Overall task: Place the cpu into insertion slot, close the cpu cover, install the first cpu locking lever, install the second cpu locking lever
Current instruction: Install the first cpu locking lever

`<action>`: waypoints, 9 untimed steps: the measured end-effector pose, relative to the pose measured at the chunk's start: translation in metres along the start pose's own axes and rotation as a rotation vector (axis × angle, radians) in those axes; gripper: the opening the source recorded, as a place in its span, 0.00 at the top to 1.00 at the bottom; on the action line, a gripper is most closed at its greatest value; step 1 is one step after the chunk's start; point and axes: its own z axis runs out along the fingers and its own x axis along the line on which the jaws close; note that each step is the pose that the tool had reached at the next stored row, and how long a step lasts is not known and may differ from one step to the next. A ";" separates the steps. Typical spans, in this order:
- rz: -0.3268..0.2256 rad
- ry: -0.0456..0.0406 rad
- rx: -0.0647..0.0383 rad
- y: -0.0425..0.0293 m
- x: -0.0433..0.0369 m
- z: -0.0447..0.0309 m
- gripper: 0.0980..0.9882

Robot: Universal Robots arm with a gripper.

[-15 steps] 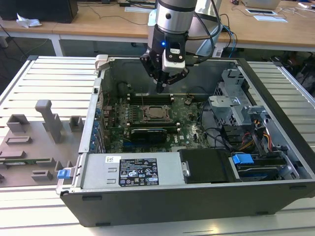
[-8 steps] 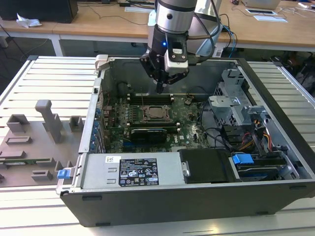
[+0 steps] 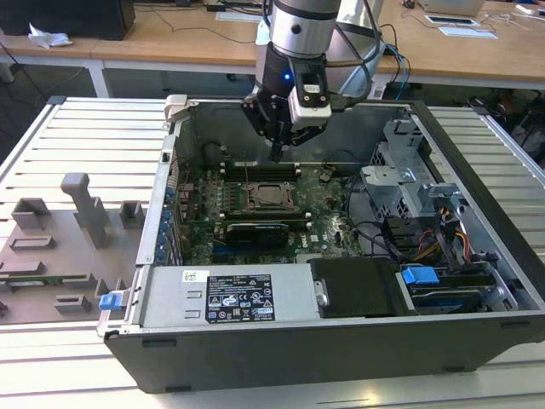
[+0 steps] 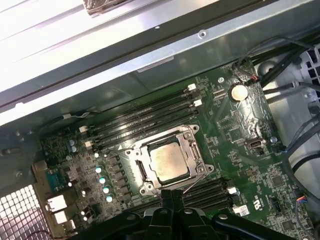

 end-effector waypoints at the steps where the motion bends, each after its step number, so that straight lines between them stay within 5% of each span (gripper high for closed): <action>1: -0.007 -0.0001 0.000 0.0000 0.0000 0.0000 0.99; 9: -0.077 -0.0012 0.006 0.0000 0.0000 0.0000 0.99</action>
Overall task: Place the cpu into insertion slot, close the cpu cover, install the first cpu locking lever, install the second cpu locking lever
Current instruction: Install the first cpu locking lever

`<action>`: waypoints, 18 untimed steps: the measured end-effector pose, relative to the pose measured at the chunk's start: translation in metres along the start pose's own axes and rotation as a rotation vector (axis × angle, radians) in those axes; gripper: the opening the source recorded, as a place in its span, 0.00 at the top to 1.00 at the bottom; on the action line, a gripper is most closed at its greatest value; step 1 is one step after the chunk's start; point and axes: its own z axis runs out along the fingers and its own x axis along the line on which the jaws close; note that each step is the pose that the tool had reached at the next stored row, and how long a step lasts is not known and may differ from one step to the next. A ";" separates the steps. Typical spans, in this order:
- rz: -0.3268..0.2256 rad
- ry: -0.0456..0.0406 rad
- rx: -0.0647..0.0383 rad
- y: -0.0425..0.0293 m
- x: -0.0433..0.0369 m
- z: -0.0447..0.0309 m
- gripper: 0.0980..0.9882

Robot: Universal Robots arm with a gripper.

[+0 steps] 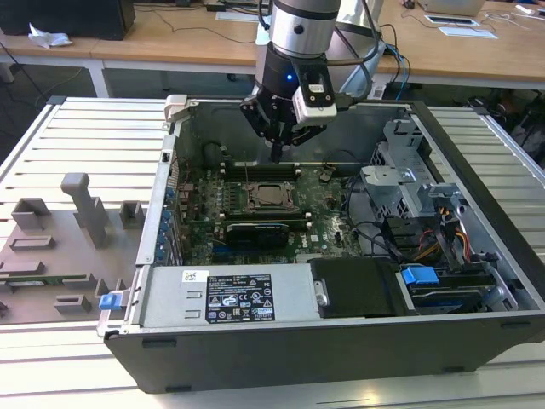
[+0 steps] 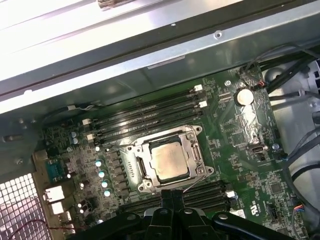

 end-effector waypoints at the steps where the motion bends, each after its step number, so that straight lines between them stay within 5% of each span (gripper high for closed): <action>1: -0.009 -0.0001 0.001 0.0000 0.0000 0.0000 0.99; 18: -0.166 -0.0025 0.013 0.0000 0.0000 0.0000 0.99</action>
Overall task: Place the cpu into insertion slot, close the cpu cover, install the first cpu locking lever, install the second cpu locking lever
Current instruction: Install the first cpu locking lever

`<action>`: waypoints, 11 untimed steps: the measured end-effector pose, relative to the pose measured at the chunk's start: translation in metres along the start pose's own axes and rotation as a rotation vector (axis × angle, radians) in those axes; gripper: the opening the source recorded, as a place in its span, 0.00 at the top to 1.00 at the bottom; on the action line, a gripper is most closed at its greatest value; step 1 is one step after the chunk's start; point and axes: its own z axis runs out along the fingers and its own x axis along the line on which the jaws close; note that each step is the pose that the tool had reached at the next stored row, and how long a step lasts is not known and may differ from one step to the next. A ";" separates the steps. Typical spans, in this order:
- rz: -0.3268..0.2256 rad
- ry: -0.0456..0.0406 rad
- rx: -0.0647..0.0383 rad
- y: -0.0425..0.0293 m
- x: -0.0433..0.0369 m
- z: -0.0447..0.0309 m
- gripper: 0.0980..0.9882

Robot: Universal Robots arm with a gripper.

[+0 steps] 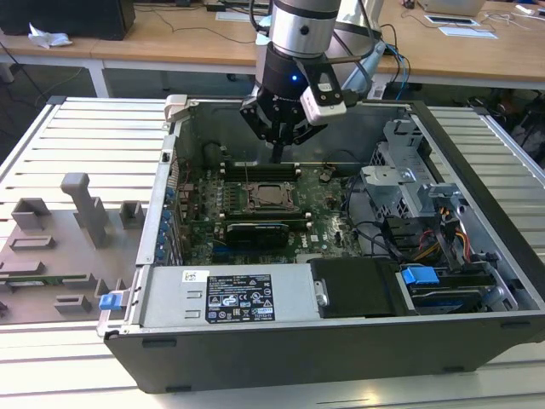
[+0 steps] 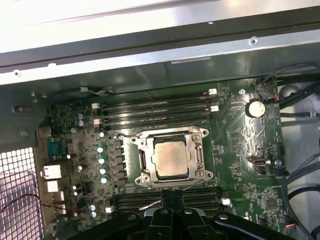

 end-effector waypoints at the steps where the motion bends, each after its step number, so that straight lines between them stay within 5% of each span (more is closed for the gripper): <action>1: -0.012 -0.0001 0.001 0.0000 0.0000 0.0000 0.99; 11: -0.094 -0.0012 0.006 0.0000 0.0000 0.0000 0.99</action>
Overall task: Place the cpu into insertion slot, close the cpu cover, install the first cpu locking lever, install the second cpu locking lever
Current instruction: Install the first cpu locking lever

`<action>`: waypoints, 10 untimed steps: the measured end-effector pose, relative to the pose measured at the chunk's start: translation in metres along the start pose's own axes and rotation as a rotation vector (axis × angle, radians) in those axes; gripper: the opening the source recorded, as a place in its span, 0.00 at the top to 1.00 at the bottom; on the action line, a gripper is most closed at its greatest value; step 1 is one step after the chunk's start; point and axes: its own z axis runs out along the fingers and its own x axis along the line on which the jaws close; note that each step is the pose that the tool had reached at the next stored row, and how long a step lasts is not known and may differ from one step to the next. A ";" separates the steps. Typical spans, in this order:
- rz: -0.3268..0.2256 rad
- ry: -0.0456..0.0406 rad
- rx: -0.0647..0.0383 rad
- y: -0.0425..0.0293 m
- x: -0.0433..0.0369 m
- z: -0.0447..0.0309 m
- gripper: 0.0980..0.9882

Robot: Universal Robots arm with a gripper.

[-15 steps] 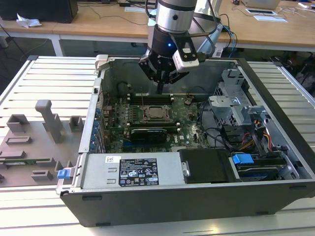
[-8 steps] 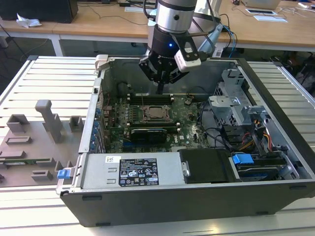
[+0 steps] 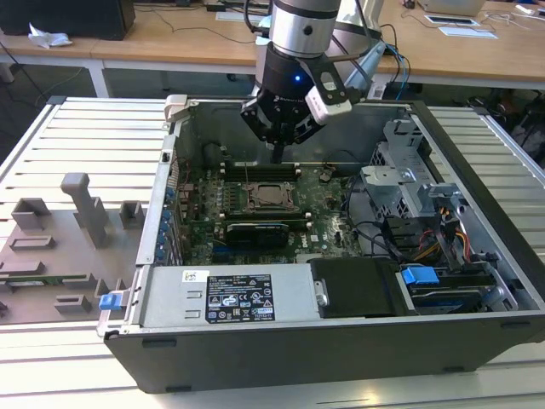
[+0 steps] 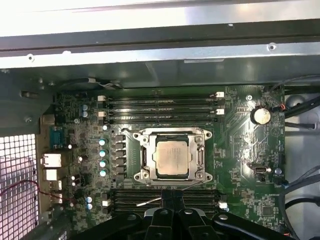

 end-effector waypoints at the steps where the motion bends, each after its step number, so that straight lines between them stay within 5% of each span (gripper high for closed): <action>1: -0.018 -0.0001 -0.002 0.0000 0.0001 0.0000 0.99; 5: -0.061 -0.0007 -0.022 0.0000 0.0000 0.0000 0.99; 10: -0.066 -0.0007 -0.022 0.0000 0.0000 0.0000 0.99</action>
